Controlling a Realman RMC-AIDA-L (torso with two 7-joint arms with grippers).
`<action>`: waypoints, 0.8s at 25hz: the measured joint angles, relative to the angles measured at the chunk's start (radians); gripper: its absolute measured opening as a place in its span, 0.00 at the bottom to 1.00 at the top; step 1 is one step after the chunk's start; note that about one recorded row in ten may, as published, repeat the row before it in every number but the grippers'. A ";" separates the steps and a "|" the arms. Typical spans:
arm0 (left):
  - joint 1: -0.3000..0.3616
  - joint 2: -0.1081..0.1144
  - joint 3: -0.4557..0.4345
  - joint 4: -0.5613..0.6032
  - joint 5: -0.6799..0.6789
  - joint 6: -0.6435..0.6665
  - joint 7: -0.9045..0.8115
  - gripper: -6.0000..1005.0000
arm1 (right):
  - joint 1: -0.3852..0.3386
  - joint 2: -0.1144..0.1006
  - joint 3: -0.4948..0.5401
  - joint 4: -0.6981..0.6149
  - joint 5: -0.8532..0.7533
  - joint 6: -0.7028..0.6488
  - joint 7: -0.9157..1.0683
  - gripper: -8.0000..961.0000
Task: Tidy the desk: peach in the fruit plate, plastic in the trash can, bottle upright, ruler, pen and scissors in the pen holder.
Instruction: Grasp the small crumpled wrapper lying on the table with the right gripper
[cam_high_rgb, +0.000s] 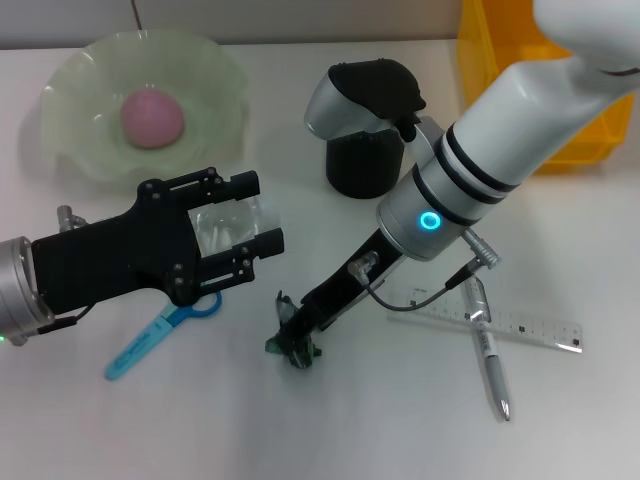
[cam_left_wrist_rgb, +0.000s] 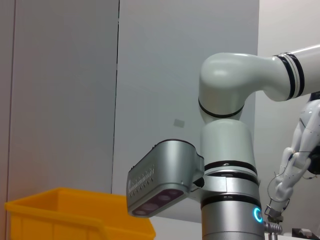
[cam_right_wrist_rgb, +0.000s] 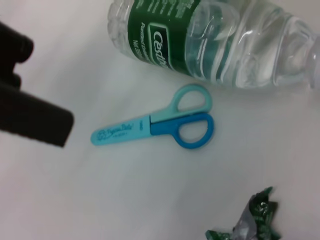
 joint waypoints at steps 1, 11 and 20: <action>0.000 -0.001 0.000 0.000 0.000 0.000 0.000 0.64 | -0.001 0.000 -0.005 0.000 0.007 0.004 0.000 0.68; 0.000 -0.001 0.000 0.000 0.000 0.004 0.001 0.64 | -0.003 0.000 -0.074 -0.007 0.059 0.042 0.005 0.68; 0.000 -0.001 0.000 0.000 -0.002 0.003 0.012 0.64 | 0.005 0.000 -0.075 -0.001 0.060 0.037 0.006 0.64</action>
